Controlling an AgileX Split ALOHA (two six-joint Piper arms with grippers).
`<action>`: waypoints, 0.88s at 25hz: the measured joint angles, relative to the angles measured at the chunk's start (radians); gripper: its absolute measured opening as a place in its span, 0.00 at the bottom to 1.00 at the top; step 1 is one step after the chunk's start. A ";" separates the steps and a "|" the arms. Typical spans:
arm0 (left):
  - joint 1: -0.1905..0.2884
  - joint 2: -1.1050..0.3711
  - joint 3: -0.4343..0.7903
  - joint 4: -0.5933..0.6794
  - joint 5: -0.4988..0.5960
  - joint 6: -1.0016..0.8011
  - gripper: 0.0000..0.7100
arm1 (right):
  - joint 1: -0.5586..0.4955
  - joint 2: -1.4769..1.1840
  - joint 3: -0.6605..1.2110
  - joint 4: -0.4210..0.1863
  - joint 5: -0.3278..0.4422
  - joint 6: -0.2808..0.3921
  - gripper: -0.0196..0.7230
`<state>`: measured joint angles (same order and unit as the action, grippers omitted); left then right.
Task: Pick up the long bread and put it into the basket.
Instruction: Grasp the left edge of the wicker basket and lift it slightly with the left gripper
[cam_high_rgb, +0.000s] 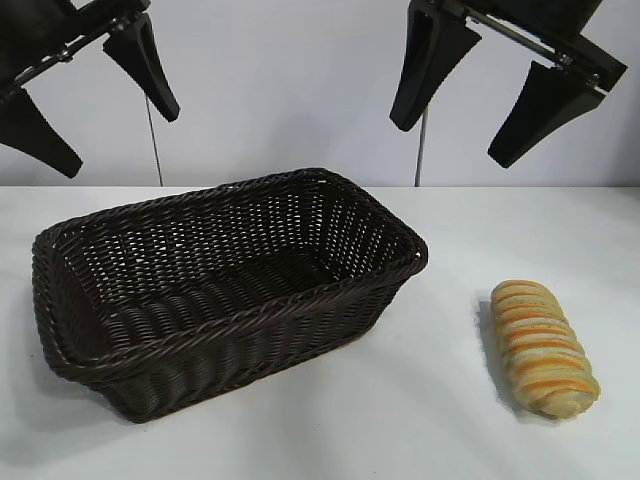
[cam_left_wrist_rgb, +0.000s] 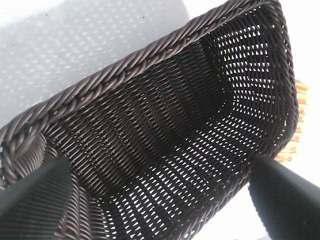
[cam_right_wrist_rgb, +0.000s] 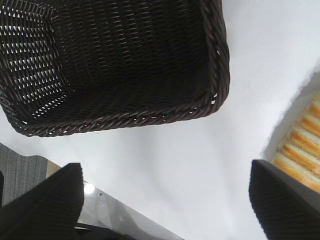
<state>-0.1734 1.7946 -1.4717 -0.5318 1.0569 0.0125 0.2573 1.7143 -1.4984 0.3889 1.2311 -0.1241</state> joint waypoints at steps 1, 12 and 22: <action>0.005 0.000 -0.014 0.000 0.025 0.000 0.98 | 0.000 0.000 0.000 0.000 0.000 0.000 0.86; 0.059 -0.125 -0.167 0.368 0.176 -0.323 0.98 | 0.000 0.000 0.000 0.000 0.000 0.000 0.86; 0.058 -0.238 0.121 0.374 0.168 -0.375 0.98 | 0.000 0.000 0.000 -0.004 0.000 0.000 0.86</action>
<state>-0.1156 1.5569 -1.3504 -0.1579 1.2246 -0.3628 0.2573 1.7143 -1.4984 0.3845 1.2311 -0.1241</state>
